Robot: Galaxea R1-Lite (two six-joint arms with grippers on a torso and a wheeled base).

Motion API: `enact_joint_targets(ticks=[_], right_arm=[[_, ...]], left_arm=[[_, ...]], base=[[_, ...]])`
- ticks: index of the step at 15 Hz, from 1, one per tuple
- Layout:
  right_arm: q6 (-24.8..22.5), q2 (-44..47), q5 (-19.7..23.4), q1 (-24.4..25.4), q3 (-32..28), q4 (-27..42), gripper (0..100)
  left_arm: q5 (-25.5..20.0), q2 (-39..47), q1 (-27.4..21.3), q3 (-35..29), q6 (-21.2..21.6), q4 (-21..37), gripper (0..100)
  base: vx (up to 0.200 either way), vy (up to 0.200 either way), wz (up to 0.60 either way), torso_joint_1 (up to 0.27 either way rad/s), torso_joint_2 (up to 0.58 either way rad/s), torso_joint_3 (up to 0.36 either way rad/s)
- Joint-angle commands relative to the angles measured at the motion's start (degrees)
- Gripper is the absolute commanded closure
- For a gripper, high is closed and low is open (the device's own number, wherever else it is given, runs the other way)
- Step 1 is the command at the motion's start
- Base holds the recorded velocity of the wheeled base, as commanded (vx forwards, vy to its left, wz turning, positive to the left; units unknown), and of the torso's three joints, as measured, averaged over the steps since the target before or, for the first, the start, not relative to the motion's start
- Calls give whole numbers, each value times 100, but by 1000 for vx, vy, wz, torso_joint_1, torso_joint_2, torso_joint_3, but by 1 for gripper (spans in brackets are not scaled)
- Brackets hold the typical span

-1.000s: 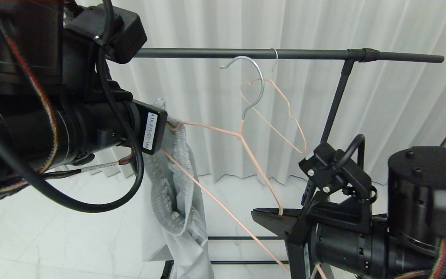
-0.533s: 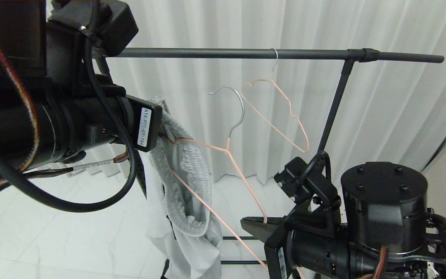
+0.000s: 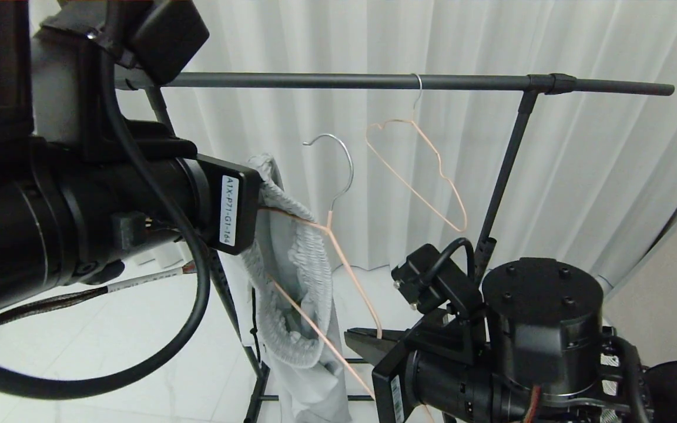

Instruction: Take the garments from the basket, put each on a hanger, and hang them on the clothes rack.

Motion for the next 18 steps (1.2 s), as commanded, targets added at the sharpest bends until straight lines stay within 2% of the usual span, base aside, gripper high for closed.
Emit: enact_joint_targets(ticks=[1, 5, 9, 12, 18], right_arm=[[1, 161, -15, 126, -38, -5, 100], [10, 223, -50, 117, -82, -14, 100], [27, 73, -533, 82, -100, -23, 100], [-43, -102, -560, 91, -56, -409, 100], [-729, -155, -560, 91, -30, -1016, 100]], left_arm=[[-1, 94, -148, -70, -123, -3, 100], [17, 41, -341, 88, -141, 5, 100], [210, -90, -324, 308, -132, -3, 100], [210, -99, -324, 378, -158, -39, 100], [210, -126, -324, 598, -158, -56, 100]], base=[[0, 0, 0, 0, 0, 0], [0, 0, 0, 0, 0, 0], [0, 0, 0, 0, 0, 0], [0, 0, 0, 0, 0, 0], [0, 0, 0, 0, 0, 0]])
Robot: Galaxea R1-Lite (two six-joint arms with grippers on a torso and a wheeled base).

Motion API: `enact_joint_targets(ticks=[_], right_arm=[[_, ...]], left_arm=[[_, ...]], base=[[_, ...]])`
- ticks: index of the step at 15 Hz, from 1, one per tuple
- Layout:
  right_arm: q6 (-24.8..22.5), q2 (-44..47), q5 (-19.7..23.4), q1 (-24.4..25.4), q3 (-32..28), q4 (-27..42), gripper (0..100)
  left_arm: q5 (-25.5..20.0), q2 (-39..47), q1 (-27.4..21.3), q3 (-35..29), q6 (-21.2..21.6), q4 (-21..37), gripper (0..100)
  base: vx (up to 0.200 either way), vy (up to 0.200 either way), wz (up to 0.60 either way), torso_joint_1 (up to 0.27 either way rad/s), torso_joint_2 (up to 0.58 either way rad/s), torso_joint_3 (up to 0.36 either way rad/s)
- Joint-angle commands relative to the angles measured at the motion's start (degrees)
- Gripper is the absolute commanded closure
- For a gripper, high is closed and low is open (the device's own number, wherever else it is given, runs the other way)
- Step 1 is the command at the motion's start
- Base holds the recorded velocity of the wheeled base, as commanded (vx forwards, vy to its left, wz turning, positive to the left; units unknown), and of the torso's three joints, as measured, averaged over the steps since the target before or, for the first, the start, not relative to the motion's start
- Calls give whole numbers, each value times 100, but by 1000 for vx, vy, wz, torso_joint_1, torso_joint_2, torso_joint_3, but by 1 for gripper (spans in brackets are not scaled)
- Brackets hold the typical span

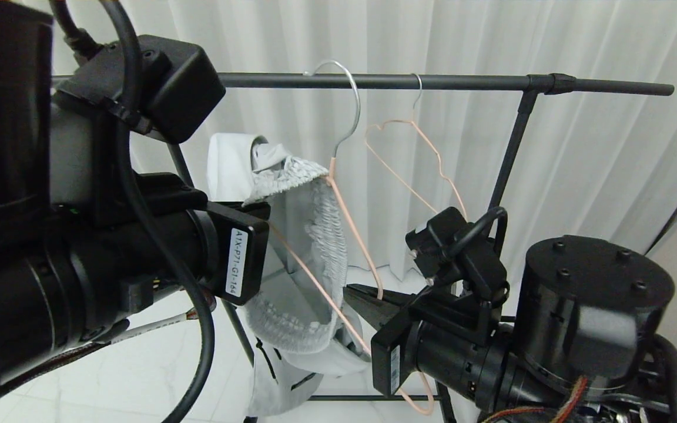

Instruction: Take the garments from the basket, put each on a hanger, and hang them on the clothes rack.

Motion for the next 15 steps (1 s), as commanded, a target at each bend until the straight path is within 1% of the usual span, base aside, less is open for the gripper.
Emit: enact_joint_targets(ticks=[1, 3, 4, 7, 9, 10, 11, 13, 14, 15], right_arm=[[-85, -31, 3, 4, 1, -108, 100], [-260, -22, 3, 4, 54, -222, 100], [-322, -13, 3, 4, 62, -301, 100], [-498, -13, -5, -5, 89, -389, 100], [-603, -4, -164, -5, 141, -635, 100], [-629, -13, -234, -40, 238, -715, 100], [-629, -40, -260, -93, 352, -776, 100], [-726, -180, -251, -268, 616, -908, 100], [-858, -294, -225, -374, 774, -952, 100], [-963, -444, -155, -435, 959, -969, 100]], left_arm=[[5, -12, 0, 63, -2, -5, 100], [-4, -12, 0, 159, -2, -146, 100], [-12, -21, 0, 212, -2, -207, 0], [-21, -48, 0, 274, -2, -242, 0], [-30, -127, -8, 326, -2, -278, 0], [-30, -250, -26, 449, -2, -286, 0], [-39, -434, -96, 616, 33, -286, 0], [-48, -926, -430, 977, 51, -286, 0], [-48, -1146, -465, 1126, 174, -278, 0], [-56, -1384, -457, 1267, 508, -286, 0]], base=[[0, 0, 0, 0, 0, 0], [0, 0, 0, 0, 0, 0], [0, 0, 0, 0, 0, 0], [0, 0, 0, 0, 0, 0], [0, 0, 0, 0, 0, 0], [0, 0, 0, 0, 0, 0], [0, 0, 0, 0, 0, 0], [0, 0, 0, 0, 0, 0], [0, 0, 0, 0, 0, 0], [0, 0, 0, 0, 0, 0]])
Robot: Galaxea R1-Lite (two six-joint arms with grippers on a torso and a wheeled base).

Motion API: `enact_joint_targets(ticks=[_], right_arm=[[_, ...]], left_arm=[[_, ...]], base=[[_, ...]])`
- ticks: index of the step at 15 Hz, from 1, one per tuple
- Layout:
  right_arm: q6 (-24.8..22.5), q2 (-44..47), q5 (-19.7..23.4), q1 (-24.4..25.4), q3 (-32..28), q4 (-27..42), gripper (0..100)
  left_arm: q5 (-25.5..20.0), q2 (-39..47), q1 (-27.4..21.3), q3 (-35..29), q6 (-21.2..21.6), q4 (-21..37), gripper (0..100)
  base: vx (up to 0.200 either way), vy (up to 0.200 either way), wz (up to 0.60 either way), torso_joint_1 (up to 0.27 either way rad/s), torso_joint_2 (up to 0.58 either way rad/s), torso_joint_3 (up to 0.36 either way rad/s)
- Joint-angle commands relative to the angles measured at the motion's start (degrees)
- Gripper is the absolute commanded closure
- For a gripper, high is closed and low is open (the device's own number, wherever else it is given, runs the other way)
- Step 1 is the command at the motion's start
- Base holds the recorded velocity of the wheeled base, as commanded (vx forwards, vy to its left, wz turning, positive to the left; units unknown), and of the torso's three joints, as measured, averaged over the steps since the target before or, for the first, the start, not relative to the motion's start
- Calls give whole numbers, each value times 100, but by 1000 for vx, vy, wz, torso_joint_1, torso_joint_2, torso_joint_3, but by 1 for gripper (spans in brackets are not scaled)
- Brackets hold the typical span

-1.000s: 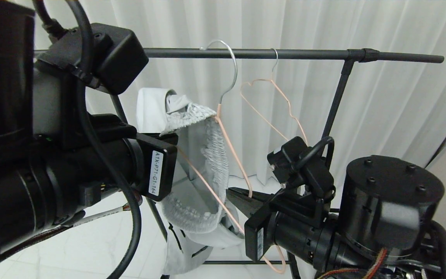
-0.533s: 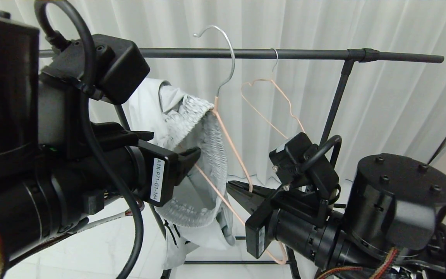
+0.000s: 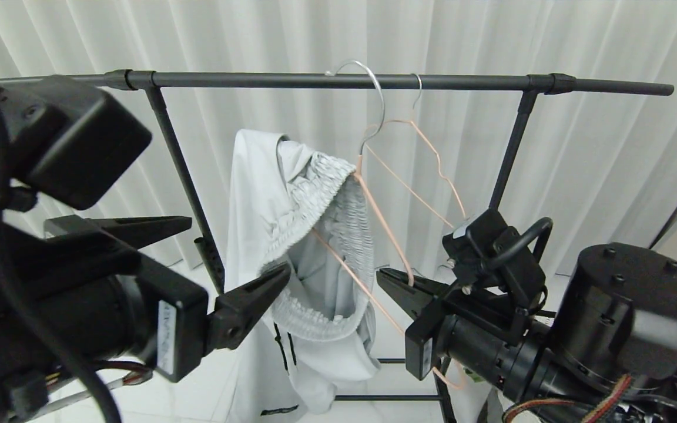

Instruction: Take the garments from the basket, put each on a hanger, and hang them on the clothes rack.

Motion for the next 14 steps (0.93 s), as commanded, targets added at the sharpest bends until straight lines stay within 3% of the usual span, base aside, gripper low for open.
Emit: enact_joint_targets(ticks=[1, 6, 8, 11, 14], right_arm=[[-73, -357, 128, -105, 337, -14, 100], [-389, -1280, 752, -79, 1558, -5, 100], [-468, -1491, 1024, -53, 1919, 30, 100], [-468, -1552, 1095, 123, 2314, 30, 100], [-468, -1491, 1121, 360, 2349, 30, 100]], left_arm=[[-57, -628, -6, 296, 434, -2, 0], [-2500, -918, 1998, 366, 2245, -11, 0], [-3238, -883, 2156, 384, 2658, -11, 0], [-4249, -698, 2138, 507, 3238, -11, 0], [-4952, -426, 2050, 568, 3563, -11, 0]], base=[[0, 0, 0, 0, 0, 0], [0, 0, 0, 0, 0, 0], [0, 0, 0, 0, 0, 0], [0, 0, 0, 0, 0, 0], [0, 0, 0, 0, 0, 0]])
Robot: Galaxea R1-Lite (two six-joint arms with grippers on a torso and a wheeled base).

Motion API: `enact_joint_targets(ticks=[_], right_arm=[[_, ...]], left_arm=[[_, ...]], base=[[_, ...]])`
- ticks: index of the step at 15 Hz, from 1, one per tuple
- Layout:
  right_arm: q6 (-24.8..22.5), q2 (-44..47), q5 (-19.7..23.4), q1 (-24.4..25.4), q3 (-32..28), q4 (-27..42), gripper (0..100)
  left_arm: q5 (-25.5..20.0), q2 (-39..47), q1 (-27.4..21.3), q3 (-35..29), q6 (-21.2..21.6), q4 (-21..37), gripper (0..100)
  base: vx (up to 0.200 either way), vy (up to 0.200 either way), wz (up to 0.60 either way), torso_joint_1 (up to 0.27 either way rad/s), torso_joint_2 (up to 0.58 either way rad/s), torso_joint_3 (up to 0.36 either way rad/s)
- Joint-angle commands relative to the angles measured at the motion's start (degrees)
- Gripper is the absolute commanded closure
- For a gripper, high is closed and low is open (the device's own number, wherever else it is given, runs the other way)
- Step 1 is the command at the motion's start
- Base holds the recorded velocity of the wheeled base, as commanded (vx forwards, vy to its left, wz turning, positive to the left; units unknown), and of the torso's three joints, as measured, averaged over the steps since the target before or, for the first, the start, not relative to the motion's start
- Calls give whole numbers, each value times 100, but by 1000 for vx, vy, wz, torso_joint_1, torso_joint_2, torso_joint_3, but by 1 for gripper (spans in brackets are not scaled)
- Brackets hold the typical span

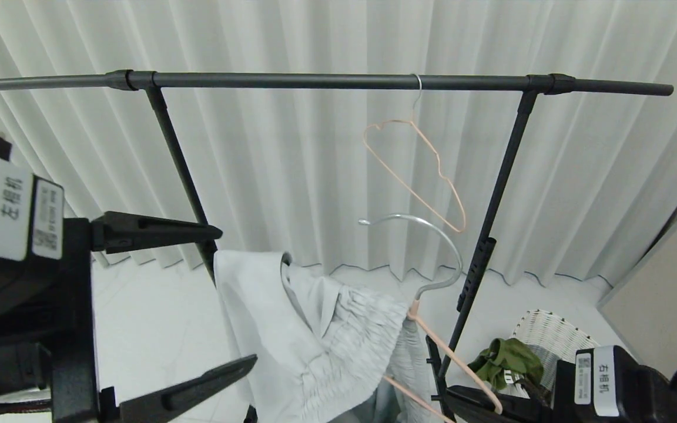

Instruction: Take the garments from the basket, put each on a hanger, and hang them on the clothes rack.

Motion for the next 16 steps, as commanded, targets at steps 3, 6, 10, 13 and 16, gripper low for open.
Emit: enact_joint_targets(ticks=[3, 6, 10, 13, 16], right_arm=[[0, 105, 100, 293, 30, 0, 100], [0, 211, 109, 548, 21, 0, 100], [0, 343, 144, 688, -32, 0, 100], [9, 325, 82, 680, -32, -9, 100], [26, 307, 38, 574, -32, -35, 100]], left_arm=[[-243, 451, -129, 159, 40, -5, 0], [-305, 591, -156, 247, 31, -5, 0], [-410, 600, -235, 537, 40, -5, 0], [-410, 556, -261, 660, 31, -5, 0], [-410, 477, -261, 669, 31, -5, 0]], base=[[0, 0, 0, 0, 0, 0], [0, 0, 0, 0, 0, 0], [0, 0, 0, 0, 0, 0], [0, 0, 0, 0, 0, 0], [0, 0, 0, 0, 0, 0]])
